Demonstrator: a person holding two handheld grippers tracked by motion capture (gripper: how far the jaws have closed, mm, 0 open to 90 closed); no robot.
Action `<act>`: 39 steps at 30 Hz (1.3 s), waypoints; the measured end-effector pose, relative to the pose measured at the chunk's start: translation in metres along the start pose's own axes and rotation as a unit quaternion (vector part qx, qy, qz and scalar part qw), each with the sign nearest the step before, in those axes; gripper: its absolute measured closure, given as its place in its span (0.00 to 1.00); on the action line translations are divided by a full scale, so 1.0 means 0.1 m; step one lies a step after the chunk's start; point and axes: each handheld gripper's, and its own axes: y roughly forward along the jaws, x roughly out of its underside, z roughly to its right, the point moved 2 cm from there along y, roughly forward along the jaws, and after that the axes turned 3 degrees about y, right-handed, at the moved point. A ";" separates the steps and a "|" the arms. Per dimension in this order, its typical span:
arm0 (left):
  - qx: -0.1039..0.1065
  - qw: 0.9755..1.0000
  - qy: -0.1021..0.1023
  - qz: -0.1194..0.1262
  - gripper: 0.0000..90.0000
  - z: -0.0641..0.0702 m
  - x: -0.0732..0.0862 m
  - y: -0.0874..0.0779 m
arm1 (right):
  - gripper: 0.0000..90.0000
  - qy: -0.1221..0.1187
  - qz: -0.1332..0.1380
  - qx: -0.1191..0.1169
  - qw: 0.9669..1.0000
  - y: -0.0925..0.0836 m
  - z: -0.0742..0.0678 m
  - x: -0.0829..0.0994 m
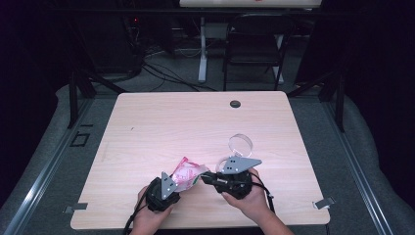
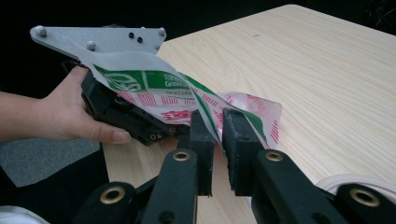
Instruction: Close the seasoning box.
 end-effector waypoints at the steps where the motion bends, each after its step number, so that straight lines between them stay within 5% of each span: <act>1: -0.003 1.000 0.002 0.002 0.61 -0.01 0.00 0.00 | 0.87 -0.002 0.001 0.002 1.000 -0.01 0.00 0.00; 15: -0.007 1.000 0.008 0.005 0.61 -0.05 -0.07 -0.02 | 0.79 -0.018 0.004 0.007 1.000 -0.11 0.03 -0.01; 21: -0.007 1.000 0.011 0.008 0.62 -0.09 -0.13 -0.02 | 0.72 -0.064 0.003 0.026 0.998 -0.25 0.07 -0.04; 26: -0.008 1.000 0.022 0.016 0.62 -0.12 -0.22 0.00 | 0.71 -0.106 -0.003 0.051 0.993 -0.33 0.10 -0.05; 32: -0.014 0.999 0.049 0.016 0.62 -0.11 -0.30 0.06 | 0.65 -0.167 -0.014 0.081 0.982 -0.35 0.06 -0.06; 39: -0.014 0.998 0.065 0.012 0.62 -0.10 -0.34 0.09 | 0.65 -0.201 -0.019 0.085 0.976 -0.34 0.03 -0.10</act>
